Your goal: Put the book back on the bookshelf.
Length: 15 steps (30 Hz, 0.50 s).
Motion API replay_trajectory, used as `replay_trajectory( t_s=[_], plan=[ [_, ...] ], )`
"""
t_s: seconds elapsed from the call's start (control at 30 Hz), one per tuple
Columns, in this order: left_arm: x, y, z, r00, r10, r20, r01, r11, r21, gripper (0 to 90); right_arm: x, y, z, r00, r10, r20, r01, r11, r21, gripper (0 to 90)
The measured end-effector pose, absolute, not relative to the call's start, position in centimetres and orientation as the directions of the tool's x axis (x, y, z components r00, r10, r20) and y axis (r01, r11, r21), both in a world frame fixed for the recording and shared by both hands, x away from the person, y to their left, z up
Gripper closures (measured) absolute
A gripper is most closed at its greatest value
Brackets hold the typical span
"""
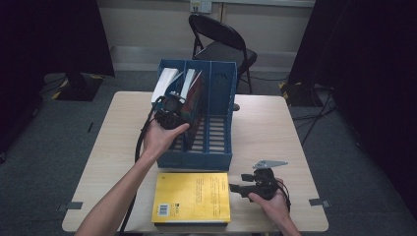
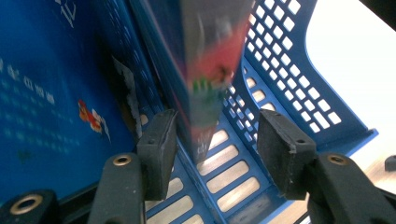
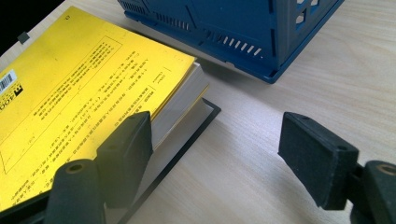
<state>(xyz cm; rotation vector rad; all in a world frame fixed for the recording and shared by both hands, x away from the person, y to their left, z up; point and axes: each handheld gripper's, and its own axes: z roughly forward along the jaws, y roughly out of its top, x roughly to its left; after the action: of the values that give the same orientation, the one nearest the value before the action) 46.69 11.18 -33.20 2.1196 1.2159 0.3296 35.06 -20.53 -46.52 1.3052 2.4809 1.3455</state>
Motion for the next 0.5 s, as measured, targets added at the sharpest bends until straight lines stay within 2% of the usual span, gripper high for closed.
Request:
replay_trajectory(
  t_s=[0.07,0.2,0.37,0.5],
  plan=[
    [46.3,11.5,-33.6,0.557,0.825,-0.101,0.659,-0.364,0.658,49.5,35.0,-20.5,-46.5,-0.648,0.684,0.336,0.656,0.275,0.703,25.2],
    [45.2,12.5,-34.1,0.585,0.805,-0.097,0.632,-0.378,0.677,60.0,35.0,-20.5,-46.5,-0.651,0.684,0.330,0.651,0.280,0.705,25.2],
    [43.2,13.3,-35.0,0.615,0.786,-0.072,0.594,-0.401,0.697,61.3,35.0,-20.3,-46.4,-0.658,0.678,0.328,0.647,0.286,0.707,26.7],
    [41.9,14.1,-35.7,0.637,0.766,-0.087,0.584,-0.406,0.703,61.4,34.9,-20.3,-46.2,-0.664,0.673,0.325,0.638,0.284,0.716,28.8]
  ],
)
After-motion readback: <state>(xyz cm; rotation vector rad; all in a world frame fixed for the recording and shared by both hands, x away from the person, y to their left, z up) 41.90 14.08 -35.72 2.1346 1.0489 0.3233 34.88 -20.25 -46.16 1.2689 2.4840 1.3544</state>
